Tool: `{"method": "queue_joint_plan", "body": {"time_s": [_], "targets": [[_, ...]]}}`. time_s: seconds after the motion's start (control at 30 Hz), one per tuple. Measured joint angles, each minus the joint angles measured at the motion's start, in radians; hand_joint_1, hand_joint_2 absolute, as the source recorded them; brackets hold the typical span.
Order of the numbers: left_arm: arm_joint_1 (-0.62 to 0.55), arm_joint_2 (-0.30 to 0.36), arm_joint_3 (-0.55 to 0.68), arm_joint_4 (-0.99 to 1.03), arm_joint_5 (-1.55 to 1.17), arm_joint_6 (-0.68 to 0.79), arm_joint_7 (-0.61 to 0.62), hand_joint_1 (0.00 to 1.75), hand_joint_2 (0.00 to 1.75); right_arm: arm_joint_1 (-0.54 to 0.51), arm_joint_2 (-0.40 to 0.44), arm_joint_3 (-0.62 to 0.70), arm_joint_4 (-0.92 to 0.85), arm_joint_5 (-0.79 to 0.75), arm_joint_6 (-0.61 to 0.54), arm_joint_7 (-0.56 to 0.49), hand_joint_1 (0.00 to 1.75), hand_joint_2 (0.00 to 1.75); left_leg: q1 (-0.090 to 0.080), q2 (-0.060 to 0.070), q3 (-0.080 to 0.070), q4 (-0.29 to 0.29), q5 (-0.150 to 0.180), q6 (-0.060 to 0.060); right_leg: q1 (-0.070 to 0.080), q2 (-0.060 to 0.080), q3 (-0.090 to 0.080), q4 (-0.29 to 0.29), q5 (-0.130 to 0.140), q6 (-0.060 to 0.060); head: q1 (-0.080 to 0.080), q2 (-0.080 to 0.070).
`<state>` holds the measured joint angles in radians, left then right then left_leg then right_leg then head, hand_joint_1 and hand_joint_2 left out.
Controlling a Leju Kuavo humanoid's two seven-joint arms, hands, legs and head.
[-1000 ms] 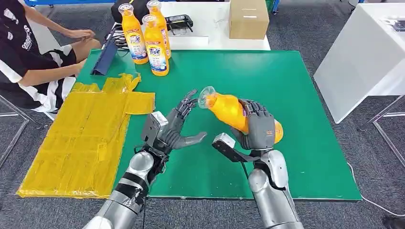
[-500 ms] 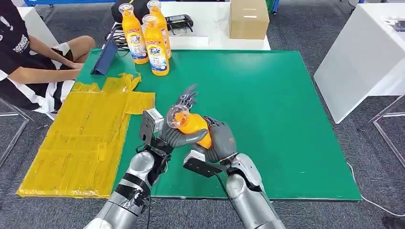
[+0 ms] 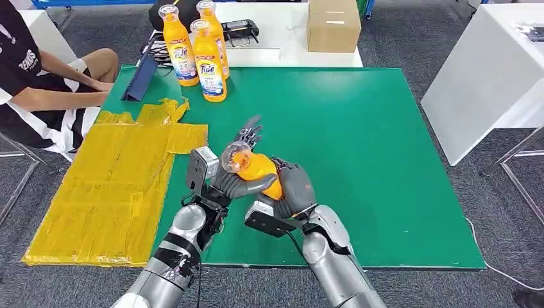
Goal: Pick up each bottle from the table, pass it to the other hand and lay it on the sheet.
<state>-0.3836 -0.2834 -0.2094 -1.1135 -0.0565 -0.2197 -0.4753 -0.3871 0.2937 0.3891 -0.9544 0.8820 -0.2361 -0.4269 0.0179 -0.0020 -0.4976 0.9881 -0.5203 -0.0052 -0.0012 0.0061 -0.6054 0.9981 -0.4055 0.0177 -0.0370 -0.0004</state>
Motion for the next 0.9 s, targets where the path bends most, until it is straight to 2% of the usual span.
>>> {"method": "queue_joint_plan", "body": {"time_s": [0.13,0.5,0.9], "targets": [[-0.005,0.000,0.004,0.014,-0.011,0.010,0.001,0.00,1.75,0.000,0.000,0.017,0.000,-0.009,-0.016,0.008,1.71,1.75,0.000,0.000,0.000,0.000,0.000,0.000,0.000,0.000,0.000,0.000,0.000,0.000,0.000,0.000],[-0.011,-0.004,0.003,0.026,-0.070,0.038,-0.011,0.00,1.75,0.025,0.000,0.021,-0.030,-0.060,-0.041,0.024,1.75,1.75,0.000,0.000,0.000,0.000,0.000,0.000,0.000,0.000,0.000,0.000,0.000,0.000,0.000,0.000],[0.013,-0.016,-0.052,0.008,-0.124,0.067,-0.017,0.00,1.75,0.080,0.000,0.002,-0.137,-0.055,-0.101,0.030,1.75,1.75,0.000,0.000,0.000,0.000,0.000,0.000,0.000,0.000,0.000,0.000,0.000,0.000,0.001,0.000]]}}
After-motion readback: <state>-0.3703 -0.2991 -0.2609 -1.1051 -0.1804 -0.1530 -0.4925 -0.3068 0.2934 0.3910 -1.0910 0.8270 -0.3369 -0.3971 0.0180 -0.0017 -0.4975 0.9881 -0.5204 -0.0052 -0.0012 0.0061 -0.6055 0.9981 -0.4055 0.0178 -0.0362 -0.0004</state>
